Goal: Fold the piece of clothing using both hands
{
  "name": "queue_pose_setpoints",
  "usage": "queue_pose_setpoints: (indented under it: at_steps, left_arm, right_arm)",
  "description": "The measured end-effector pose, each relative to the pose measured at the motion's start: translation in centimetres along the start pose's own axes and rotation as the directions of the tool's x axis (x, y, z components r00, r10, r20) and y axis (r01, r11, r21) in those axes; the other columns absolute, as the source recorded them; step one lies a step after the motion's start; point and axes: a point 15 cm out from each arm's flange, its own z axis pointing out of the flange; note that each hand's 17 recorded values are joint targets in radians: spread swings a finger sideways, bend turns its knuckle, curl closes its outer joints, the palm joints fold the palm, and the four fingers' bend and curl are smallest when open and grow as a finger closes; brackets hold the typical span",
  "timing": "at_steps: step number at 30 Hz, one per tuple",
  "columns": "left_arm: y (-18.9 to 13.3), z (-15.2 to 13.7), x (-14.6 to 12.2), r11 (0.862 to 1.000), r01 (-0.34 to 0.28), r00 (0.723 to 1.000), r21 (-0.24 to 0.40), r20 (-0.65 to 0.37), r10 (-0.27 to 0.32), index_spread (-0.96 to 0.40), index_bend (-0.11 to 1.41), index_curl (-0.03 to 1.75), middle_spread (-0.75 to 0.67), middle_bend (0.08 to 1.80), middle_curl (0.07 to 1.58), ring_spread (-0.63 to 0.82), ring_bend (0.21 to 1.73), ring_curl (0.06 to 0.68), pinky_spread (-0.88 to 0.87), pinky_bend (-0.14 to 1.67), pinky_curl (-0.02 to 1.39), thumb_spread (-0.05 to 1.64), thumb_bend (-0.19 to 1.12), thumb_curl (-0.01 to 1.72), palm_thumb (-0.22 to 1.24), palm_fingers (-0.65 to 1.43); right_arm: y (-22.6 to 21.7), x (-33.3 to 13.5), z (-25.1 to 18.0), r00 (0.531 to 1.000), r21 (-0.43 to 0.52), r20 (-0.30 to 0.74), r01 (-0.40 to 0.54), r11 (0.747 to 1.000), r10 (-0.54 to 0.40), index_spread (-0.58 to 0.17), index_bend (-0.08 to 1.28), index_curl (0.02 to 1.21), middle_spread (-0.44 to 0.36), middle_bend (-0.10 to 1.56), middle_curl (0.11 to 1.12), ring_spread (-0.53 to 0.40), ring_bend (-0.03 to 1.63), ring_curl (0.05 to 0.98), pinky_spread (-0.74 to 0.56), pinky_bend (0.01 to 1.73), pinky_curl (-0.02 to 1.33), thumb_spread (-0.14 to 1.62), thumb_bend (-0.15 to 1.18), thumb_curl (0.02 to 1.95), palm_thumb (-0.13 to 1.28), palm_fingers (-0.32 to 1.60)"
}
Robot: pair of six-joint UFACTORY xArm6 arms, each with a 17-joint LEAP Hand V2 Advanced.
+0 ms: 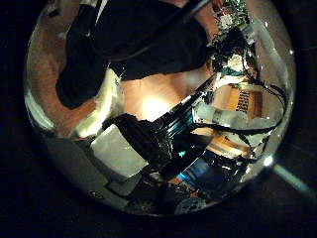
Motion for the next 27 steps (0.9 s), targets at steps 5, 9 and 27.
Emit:
queue_pose_setpoints:
  at_steps: [5,9,27]
  left_arm:
    - [0.0,1.0,0.2,0.999,0.005,1.0,-0.039,-0.004,-0.005,-0.32,0.48,0.78,0.02,0.19,0.44,0.13,0.6,0.191,0.26,0.24,0.32,1.26,-0.01,0.54,0.53,0.39]
    - [0.1,2.8,0.5,0.996,0.009,1.0,-0.088,-0.011,-0.01,-0.31,0.47,0.78,0.04,0.18,0.43,0.15,0.59,0.187,0.27,0.24,0.32,1.27,-0.01,0.55,0.52,0.37]
    - [1.8,2.7,-4.9,0.978,0.119,0.993,-0.172,0.0,-0.121,-0.27,0.41,0.76,0.05,0.19,0.42,0.18,0.58,0.181,0.31,0.22,0.32,1.3,-0.01,0.56,0.49,0.37]
  right_arm:
    - [1.8,3.8,-0.5,0.998,0.013,-0.023,-0.053,0.999,0.053,-0.437,0.92,0.97,-0.219,1.16,0.88,-0.244,1.32,0.709,-0.27,1.31,0.71,1.18,0.0,0.57,1.04,1.05]
    - [3.1,5.9,-1.9,0.996,0.052,-0.017,-0.087,0.995,0.088,-0.431,0.92,1.02,-0.208,1.17,0.9,-0.238,1.33,0.725,-0.25,1.32,0.73,1.2,-0.01,0.59,1.04,1.03]
    - [-0.5,-5.1,-21.4,0.997,0.438,-0.031,0.076,0.896,-0.069,-0.415,0.86,1.14,-0.182,1.17,0.91,-0.235,1.32,0.737,-0.26,1.29,0.74,1.21,-0.01,0.64,0.98,1.08]
